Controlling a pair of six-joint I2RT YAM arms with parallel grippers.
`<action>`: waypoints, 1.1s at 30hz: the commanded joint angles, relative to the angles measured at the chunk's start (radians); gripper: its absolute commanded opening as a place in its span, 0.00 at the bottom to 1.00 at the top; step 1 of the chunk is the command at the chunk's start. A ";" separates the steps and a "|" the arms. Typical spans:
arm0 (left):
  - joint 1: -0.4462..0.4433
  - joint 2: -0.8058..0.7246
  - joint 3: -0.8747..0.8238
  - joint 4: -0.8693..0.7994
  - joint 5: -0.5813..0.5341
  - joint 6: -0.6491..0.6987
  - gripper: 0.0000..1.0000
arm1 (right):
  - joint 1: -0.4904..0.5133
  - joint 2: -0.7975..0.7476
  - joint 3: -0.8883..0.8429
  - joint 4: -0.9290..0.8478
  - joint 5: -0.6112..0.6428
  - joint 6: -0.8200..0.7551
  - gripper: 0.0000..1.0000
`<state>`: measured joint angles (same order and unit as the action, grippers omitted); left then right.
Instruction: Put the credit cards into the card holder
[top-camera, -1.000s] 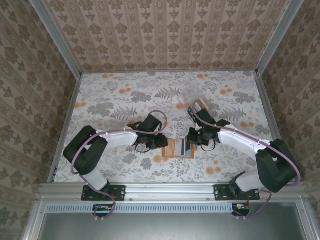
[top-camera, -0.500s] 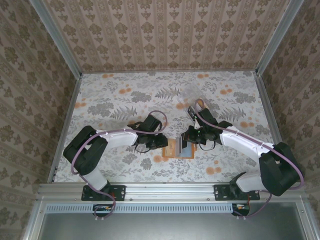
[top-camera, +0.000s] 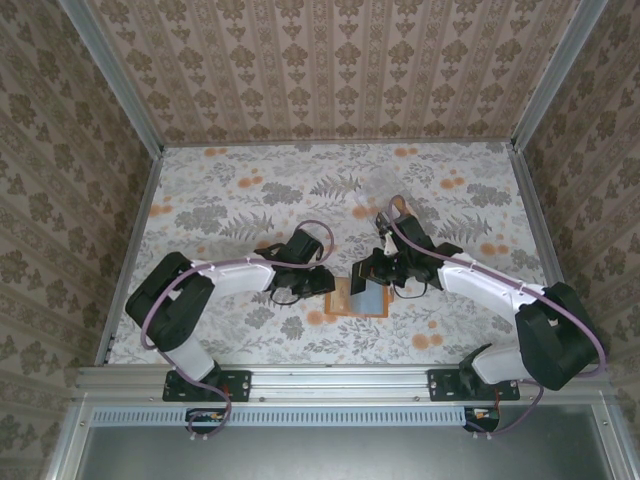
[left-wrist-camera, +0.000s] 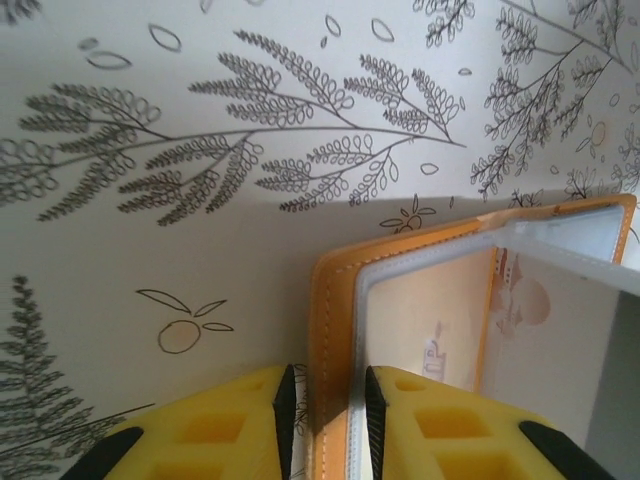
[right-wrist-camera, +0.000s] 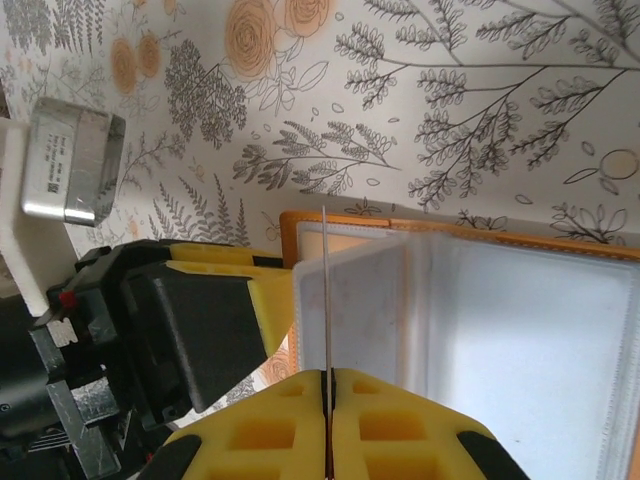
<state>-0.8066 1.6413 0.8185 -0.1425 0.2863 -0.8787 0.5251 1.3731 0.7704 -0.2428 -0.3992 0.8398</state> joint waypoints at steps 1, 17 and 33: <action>-0.008 -0.067 -0.026 -0.031 -0.070 -0.028 0.29 | 0.010 0.038 -0.010 0.023 -0.022 0.011 0.09; -0.005 -0.086 -0.032 -0.003 -0.053 0.002 0.42 | 0.007 0.053 -0.076 0.063 -0.002 0.000 0.08; -0.023 0.016 -0.009 -0.007 -0.031 -0.009 0.30 | 0.006 0.031 -0.155 0.164 -0.035 0.016 0.08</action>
<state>-0.8242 1.6356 0.7925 -0.1352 0.2497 -0.8936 0.5346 1.4315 0.6193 -0.0925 -0.4198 0.8486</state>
